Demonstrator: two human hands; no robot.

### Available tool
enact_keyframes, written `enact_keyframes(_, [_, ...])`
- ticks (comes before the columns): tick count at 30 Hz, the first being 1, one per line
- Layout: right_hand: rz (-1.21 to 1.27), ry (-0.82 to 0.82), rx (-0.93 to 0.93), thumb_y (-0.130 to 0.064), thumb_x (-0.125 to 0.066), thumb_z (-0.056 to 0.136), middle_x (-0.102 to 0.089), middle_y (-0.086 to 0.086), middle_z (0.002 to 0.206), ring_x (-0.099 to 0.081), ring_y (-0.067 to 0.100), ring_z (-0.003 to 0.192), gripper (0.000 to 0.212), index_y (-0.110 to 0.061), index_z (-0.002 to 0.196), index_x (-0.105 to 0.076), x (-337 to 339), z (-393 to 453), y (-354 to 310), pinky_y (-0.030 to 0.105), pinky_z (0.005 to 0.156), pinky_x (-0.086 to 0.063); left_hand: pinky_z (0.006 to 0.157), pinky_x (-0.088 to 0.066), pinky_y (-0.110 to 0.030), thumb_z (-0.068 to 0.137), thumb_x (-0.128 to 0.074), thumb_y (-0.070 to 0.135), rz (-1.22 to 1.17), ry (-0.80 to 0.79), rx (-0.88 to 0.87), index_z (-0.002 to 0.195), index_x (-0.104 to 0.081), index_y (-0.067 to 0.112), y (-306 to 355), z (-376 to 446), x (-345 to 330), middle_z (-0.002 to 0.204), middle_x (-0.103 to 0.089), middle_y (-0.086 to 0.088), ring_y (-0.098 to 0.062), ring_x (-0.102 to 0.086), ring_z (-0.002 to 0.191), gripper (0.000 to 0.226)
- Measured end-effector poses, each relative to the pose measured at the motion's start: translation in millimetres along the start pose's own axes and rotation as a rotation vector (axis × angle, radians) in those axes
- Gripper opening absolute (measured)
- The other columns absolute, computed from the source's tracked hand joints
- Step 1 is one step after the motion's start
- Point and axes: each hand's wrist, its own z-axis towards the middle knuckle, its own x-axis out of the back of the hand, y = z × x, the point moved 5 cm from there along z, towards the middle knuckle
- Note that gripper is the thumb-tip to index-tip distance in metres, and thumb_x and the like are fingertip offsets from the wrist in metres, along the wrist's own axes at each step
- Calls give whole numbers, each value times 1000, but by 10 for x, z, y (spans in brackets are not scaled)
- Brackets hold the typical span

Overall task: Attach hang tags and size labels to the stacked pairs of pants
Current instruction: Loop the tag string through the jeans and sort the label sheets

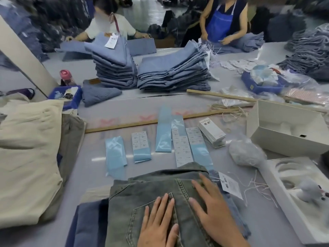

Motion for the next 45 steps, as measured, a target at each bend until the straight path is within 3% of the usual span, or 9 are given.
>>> enact_keyframes(3, [124, 238, -192, -31, -68, 94, -54, -14, 130, -49, 11, 123, 43, -30, 136, -59, 315, -79, 170, 25, 103, -36, 110, -22, -26, 85, -44, 52, -27, 1, -3, 142, -45, 26, 7, -30, 15, 145, -57, 1, -10, -32, 143, 63])
enact_keyframes(7, [185, 0, -346, -34, -76, 87, -62, -11, 96, -58, 5, 85, 38, -39, 122, -63, 407, -196, 305, 22, 79, -46, 102, -40, -24, 83, -49, 52, -132, 3, 20, 129, -69, 24, 52, 31, 154, 136, -66, 1, -12, -56, 127, 59])
enact_keyframes(11, [413, -36, -376, -26, -86, 78, -71, -13, 83, -65, 10, 84, 47, -49, 113, -66, 434, -407, 225, 22, 83, -50, 88, -59, -46, 86, -65, 35, -442, 139, 110, 121, -69, 25, 58, 260, 438, 122, -69, 5, -17, -67, 110, 36])
enact_keyframes(14, [235, 87, -172, -17, -88, 75, -70, -20, 92, -64, 3, 92, 58, -59, 108, -65, 441, -595, -68, 18, 84, -51, 106, -47, -36, 92, -59, 52, -650, 72, 147, 136, -50, 46, 182, 531, 595, 135, -53, 23, -7, -53, 128, 45])
enact_keyframes(17, [-62, 203, 114, -10, -93, 59, -72, -12, 87, -66, 9, 81, 58, -31, 110, -78, 433, -760, -448, 24, 71, -58, 119, -23, -26, 92, -54, 64, -582, -142, -78, 153, -26, 53, 427, 803, 644, 157, -27, 29, -1, -24, 149, 68])
enact_keyframes(19, [-142, 276, 159, -9, -92, 56, -73, -10, 83, -69, 10, 77, 50, -25, 103, -81, 427, -886, -518, 22, 72, -56, 121, -25, -32, 94, -60, 51, -439, -274, -257, 151, -36, 48, 537, 854, 579, 153, -39, 26, 5, -29, 143, 63])
enact_keyframes(26, [-70, 449, 194, -20, -59, 94, -73, -18, 94, -70, 2, 92, 23, -28, 97, -81, 392, -1165, -590, 29, 83, -55, 70, -53, -32, 84, -74, 39, -217, -196, -100, 93, -72, 38, 464, 805, 663, 86, -70, 23, -5, -65, 81, 9])
enact_keyframes(31, [-116, 505, 311, -22, -42, 106, -75, -16, 104, -72, 3, 97, 44, -29, 93, -83, 219, -1261, -650, 31, 90, -50, 74, -58, -36, 87, -74, 42, -500, -356, 155, 83, -77, 36, 403, 875, 630, 75, -73, 21, -2, -71, 77, 8])
enact_keyframes(45, [259, 553, -38, -21, -69, 92, -66, -8, 110, -67, 3, 80, 37, -18, 129, -67, 390, -1010, -365, 23, 74, -60, 65, -56, -22, 78, -69, 49, -954, -632, 344, 82, -80, 17, 410, 914, 572, 77, -77, -7, -12, -70, 71, 34])
